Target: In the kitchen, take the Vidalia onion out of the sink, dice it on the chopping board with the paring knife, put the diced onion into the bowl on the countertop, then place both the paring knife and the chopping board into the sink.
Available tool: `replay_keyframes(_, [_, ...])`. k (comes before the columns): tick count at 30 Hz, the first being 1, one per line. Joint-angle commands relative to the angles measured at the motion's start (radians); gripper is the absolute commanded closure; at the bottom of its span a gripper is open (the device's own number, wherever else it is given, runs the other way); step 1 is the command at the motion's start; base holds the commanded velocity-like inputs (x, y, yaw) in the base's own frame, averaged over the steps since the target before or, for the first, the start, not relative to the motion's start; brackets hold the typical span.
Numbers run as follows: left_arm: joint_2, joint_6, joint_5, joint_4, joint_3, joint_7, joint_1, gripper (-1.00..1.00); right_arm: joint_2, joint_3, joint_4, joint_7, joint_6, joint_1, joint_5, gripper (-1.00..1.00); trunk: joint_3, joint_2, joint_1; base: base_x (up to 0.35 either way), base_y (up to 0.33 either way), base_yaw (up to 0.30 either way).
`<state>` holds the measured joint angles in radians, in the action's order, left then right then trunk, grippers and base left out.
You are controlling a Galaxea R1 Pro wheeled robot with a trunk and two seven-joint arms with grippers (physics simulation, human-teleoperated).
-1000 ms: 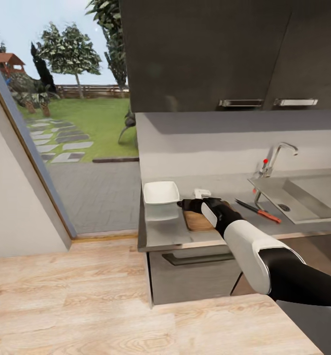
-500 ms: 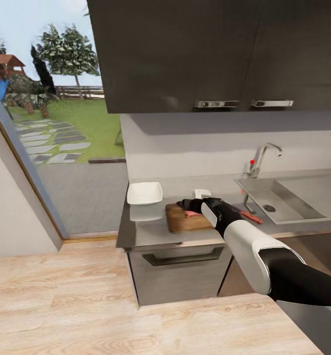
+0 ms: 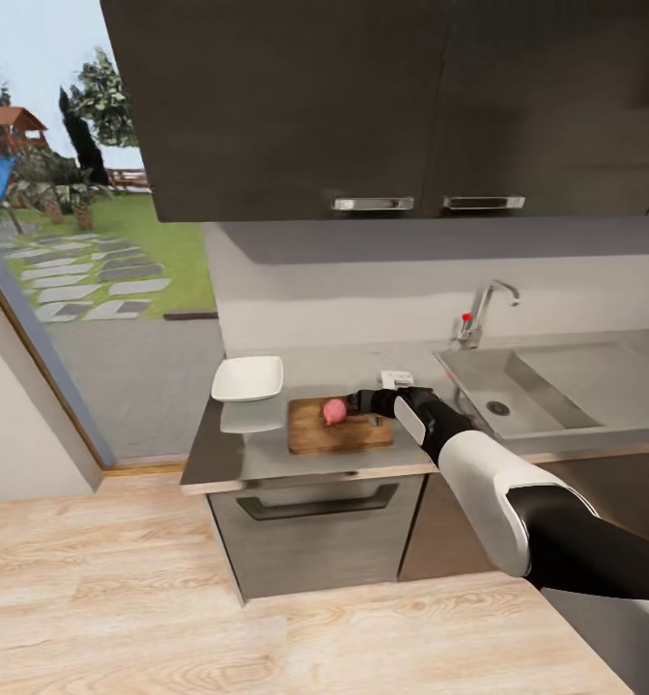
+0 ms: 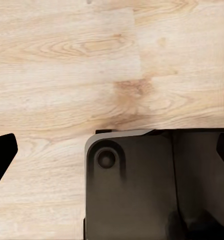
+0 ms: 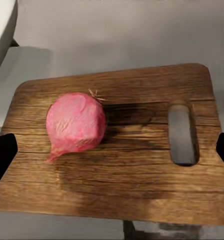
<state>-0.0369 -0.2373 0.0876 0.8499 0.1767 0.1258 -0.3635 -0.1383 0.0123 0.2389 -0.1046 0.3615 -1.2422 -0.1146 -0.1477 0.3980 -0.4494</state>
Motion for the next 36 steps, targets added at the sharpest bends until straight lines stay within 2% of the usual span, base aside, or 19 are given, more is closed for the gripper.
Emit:
replay_keyframes(1, [-0.001, -0.002, 0.009, 0.001, 0.006, 0.008, 0.000, -1.00, 0.000, 0.001, 0.001, 0.000, 0.006, 0.000, -0.010, -1.00, -0.002, 0.002, -0.001, 0.000, -0.318, 0.000])
replay_keyframes(36, [-0.001, -0.002, 0.009, 0.000, 0.006, 0.008, 0.000, -1.00, -0.004, 0.004, 0.000, 0.001, 0.002, 0.000, -0.004, -1.00, -0.002, 0.002, -0.001, 0.000, -0.318, 0.000])
